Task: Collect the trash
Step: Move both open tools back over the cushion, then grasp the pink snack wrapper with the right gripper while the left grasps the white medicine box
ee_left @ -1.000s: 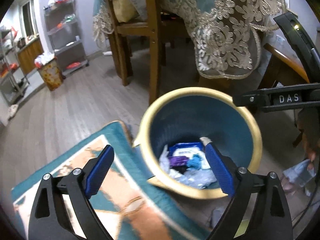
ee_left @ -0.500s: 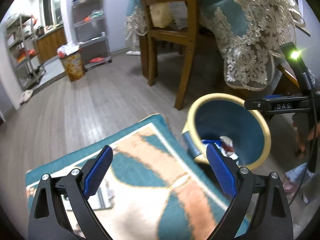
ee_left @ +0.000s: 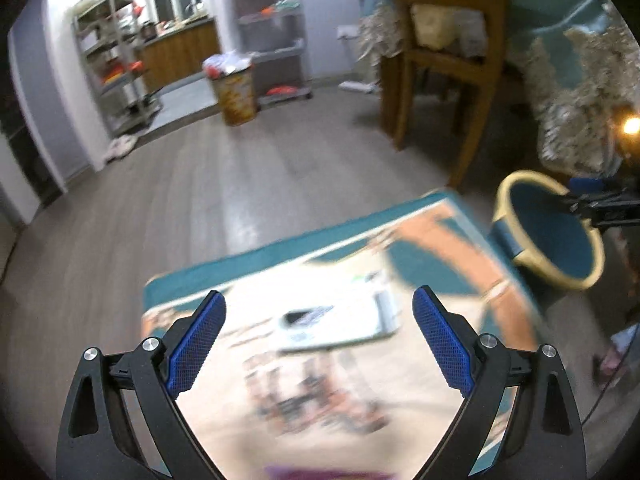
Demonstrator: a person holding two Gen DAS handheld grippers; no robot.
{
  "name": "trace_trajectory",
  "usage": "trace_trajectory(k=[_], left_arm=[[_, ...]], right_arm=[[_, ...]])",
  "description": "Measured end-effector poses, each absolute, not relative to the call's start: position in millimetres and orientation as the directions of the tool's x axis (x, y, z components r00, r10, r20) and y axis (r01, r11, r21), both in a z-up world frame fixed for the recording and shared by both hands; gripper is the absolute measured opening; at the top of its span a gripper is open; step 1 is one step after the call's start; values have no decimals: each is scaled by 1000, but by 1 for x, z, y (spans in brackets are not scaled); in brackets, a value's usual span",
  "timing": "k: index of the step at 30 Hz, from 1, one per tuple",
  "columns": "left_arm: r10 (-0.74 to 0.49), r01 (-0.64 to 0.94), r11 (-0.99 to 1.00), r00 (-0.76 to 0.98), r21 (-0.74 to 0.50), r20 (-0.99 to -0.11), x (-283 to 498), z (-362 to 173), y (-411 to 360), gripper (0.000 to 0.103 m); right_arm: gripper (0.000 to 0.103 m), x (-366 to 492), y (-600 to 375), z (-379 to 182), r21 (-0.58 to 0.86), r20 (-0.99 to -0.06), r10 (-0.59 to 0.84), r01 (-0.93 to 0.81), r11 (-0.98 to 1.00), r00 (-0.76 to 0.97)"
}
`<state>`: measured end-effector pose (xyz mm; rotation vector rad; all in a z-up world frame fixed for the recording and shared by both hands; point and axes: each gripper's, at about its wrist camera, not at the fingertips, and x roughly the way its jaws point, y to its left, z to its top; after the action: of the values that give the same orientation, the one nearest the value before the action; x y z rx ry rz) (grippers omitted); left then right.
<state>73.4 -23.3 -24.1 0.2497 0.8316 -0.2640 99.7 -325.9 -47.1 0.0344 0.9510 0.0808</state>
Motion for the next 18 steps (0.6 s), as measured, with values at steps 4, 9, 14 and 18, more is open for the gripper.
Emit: trace_trajectory(k=[4,9,14,18], left_arm=[[-81,279,951,642,135,-762,74,-30,20,94],[-65,215,972,645,100,-762,77,-27,54,94],[-56,182,979,658,87,-751,78,-23,71,94],[-37,156,984,657,87,-753,81,-24,79,94]], right_arm=[[97,96,-277,-51,91,-800,164,-153,984,577],[97,79,-202,-67,131,-806,273,-291,948,526],[97,51,-131,-94,154,-832,356,-439,885,425],[92,30,-86,-120,181,-862,396,-537,824,316]])
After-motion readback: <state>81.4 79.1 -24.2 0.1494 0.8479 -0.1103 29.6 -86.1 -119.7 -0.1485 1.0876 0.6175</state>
